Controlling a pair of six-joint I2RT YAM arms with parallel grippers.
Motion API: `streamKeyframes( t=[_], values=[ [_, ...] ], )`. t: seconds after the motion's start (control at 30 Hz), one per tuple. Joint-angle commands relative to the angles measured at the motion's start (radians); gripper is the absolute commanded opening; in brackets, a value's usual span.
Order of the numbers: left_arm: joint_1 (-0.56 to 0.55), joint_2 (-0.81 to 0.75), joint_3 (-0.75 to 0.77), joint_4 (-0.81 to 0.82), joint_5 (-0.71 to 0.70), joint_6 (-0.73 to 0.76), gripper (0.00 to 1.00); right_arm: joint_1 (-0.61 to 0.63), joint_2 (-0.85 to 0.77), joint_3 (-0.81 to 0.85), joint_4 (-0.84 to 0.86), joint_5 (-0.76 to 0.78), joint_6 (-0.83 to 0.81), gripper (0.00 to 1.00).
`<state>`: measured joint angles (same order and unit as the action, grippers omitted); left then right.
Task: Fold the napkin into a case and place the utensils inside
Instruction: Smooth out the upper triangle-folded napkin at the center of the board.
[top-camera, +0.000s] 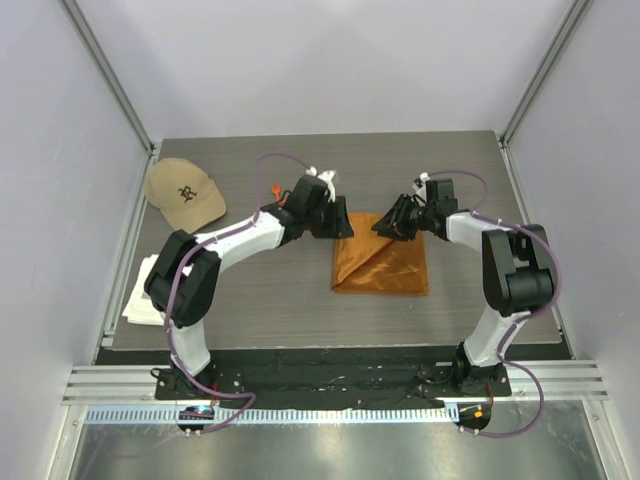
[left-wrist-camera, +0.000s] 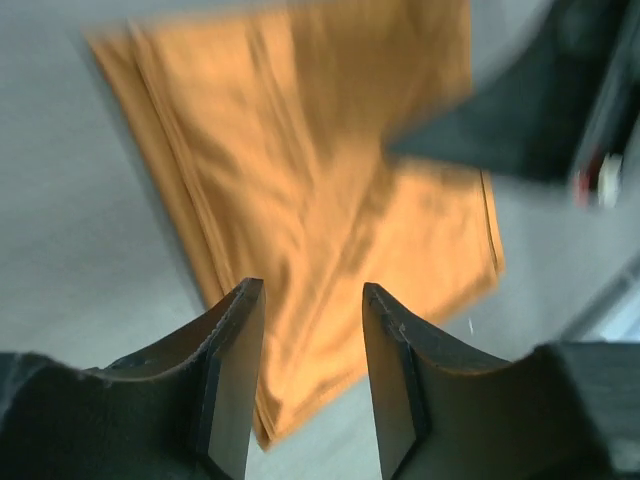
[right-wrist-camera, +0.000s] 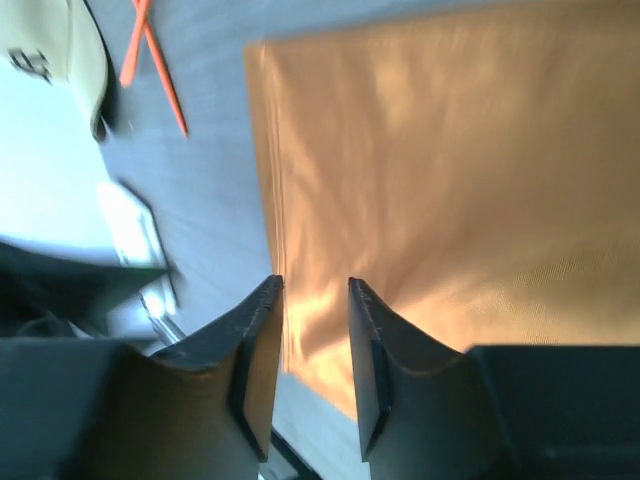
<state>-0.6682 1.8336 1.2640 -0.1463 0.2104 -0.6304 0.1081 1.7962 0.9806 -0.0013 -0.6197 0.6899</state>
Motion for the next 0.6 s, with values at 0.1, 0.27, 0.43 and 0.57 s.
streamKeyframes(
  t=[0.1,0.27,0.43,0.57],
  values=[
    [0.03,0.188,0.322,-0.206,-0.16,0.23,0.47,0.01,-0.156,-0.166,-0.103,0.063,-0.098,0.36],
    [0.048,0.292,0.469,-0.211,-0.144,0.278,0.36,0.015,-0.179,-0.267,-0.051,0.015,-0.107,0.25],
    [0.051,0.377,0.554,-0.233,-0.143,0.304,0.35,0.016,-0.184,-0.316,-0.063,0.032,-0.151,0.19],
    [0.051,0.423,0.595,-0.248,-0.128,0.296,0.35,0.015,-0.169,-0.33,-0.06,0.035,-0.158,0.16]
  ],
)
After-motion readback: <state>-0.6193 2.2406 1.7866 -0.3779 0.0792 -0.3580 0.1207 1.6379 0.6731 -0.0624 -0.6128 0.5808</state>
